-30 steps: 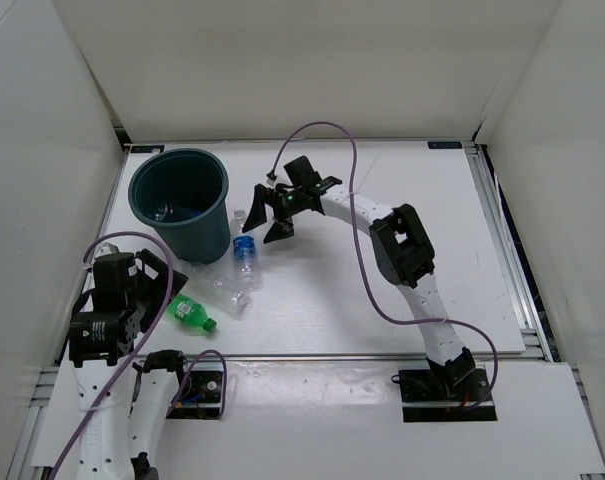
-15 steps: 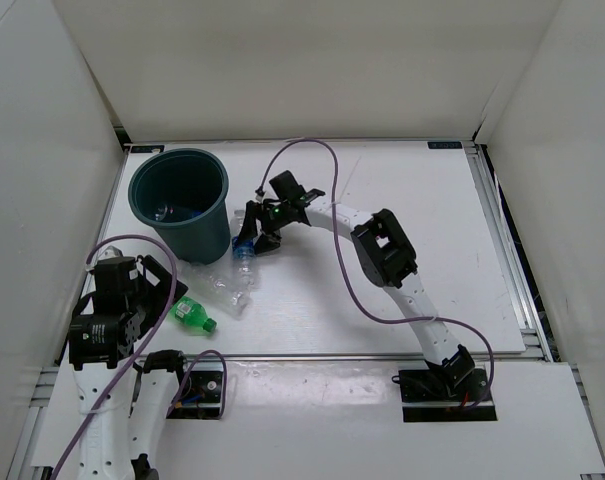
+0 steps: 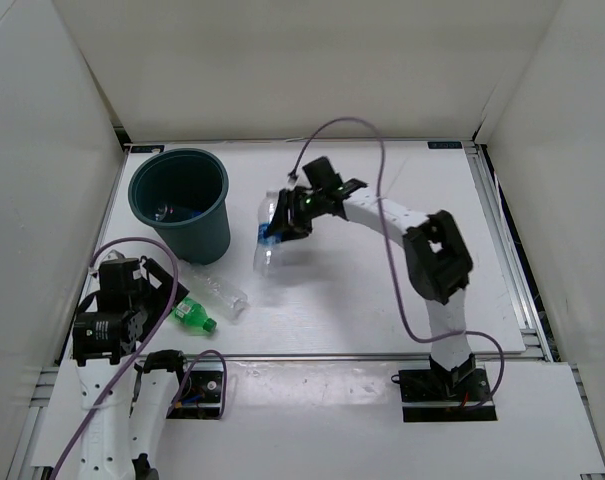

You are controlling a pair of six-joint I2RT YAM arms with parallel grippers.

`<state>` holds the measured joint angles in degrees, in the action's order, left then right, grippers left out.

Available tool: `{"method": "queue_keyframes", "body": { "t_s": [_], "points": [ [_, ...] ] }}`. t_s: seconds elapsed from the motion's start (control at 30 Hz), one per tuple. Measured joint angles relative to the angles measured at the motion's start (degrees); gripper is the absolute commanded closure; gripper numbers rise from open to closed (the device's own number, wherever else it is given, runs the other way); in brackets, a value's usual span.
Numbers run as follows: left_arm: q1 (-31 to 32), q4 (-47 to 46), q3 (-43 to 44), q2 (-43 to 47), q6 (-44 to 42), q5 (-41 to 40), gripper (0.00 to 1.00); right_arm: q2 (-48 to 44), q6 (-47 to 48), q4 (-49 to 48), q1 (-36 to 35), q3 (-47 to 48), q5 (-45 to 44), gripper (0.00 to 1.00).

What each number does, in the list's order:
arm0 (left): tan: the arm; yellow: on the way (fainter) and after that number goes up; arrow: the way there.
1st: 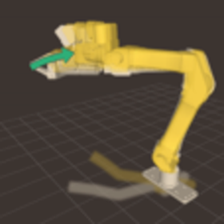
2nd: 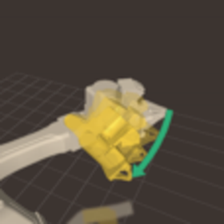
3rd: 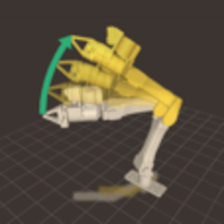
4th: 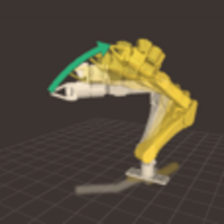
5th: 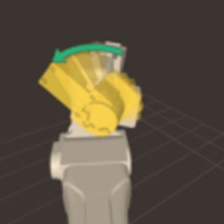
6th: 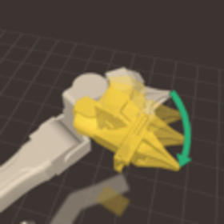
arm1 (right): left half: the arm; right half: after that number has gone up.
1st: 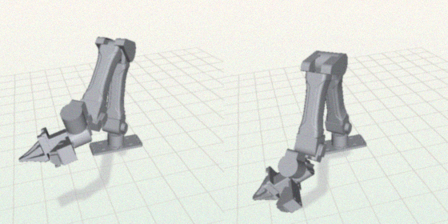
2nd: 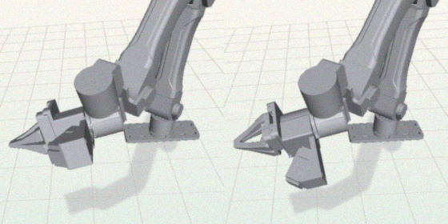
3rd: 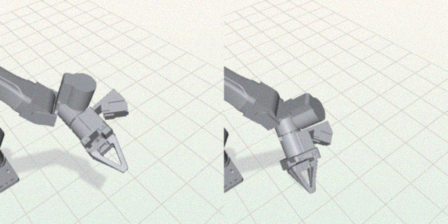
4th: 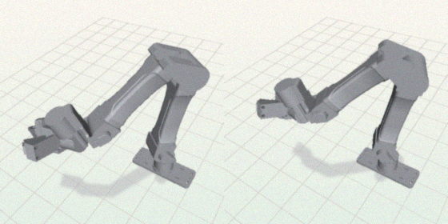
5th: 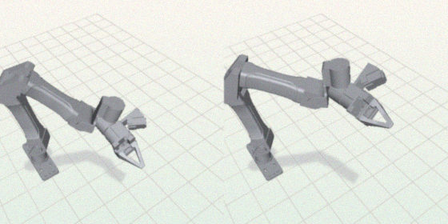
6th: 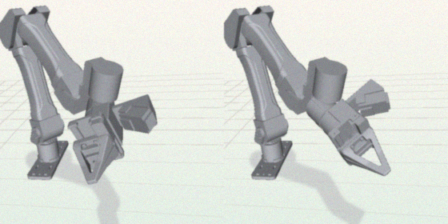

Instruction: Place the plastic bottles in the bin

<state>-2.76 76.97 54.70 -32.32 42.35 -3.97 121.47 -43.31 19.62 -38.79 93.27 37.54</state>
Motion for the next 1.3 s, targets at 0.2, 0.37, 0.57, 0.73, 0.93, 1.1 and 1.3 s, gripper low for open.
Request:
{"method": "queue_keyframes", "body": {
  "t_s": [0.2,0.37,0.57,0.73,0.93,1.1,1.3],
  "points": [
    [0.00,-0.04,-2.14,-1.01,-0.24,0.57,0.01,-12.79,0.59,0.37,2.21,10.03,-8.92,0.80],
    [0.00,0.20,-3.78,-3.26,-2.21,1.92,0.01,-5.68,1.81,-0.15,-0.59,39.01,-13.16,0.79],
    [0.24,0.42,-4.76,-4.83,-5.66,4.74,0.01,1.46,6.32,-6.73,-6.12,47.58,-17.79,0.68],
    [1.92,0.70,-5.70,-3.43,-6.99,6.51,0.01,9.68,15.96,-7.52,-10.62,49.16,-24.11,0.00],
    [2.62,0.83,-5.99,-3.45,-6.29,6.69,0.01,8.79,25.22,-2.62,-14.03,41.79,-32.02,0.00],
    [2.62,0.66,-5.95,-7.41,-2.38,7.02,0.01,-6.25,23.80,2.97,-13.94,30.71,-36.35,0.00],
    [2.62,-1.07,-7.69,-14.69,5.11,5.88,0.01,-21.73,23.21,5.60,-15.72,29.68,-37.59,0.00]
  ]
}}
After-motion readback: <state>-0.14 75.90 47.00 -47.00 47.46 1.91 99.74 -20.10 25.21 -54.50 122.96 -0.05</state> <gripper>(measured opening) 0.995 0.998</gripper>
